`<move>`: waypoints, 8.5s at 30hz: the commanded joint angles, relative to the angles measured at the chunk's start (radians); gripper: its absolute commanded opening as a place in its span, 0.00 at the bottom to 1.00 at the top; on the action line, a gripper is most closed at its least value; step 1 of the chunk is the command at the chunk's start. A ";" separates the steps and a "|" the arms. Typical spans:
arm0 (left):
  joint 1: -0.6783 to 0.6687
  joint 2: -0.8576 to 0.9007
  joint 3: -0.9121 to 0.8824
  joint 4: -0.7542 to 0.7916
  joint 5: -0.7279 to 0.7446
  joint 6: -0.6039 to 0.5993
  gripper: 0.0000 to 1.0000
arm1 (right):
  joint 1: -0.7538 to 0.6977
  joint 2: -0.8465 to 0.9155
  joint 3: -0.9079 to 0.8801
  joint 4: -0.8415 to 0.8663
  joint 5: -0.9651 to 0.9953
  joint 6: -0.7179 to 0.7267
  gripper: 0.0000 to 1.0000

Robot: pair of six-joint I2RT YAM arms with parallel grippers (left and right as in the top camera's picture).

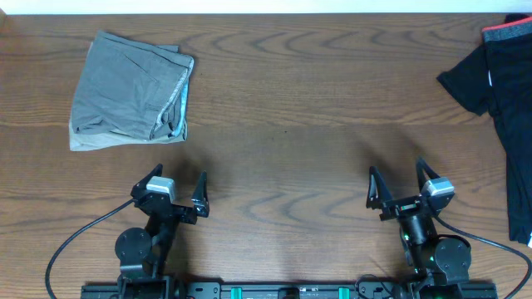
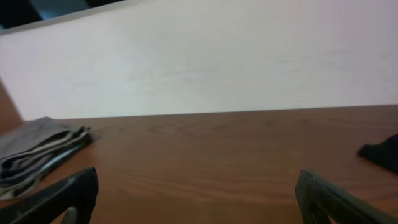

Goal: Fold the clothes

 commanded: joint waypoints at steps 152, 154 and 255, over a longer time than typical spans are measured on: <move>-0.009 1.367 1.198 -0.536 0.253 -0.064 0.98 | 0.072 2.197 1.942 -1.037 -0.183 -0.404 0.01; -0.009 1.367 1.198 -0.536 0.252 -0.064 0.98 | 0.057 2.197 1.942 -1.033 -0.199 -0.408 0.01; -0.009 1.367 1.197 -0.509 0.253 -0.064 0.98 | -0.845 2.356 1.994 -1.489 0.216 0.102 0.01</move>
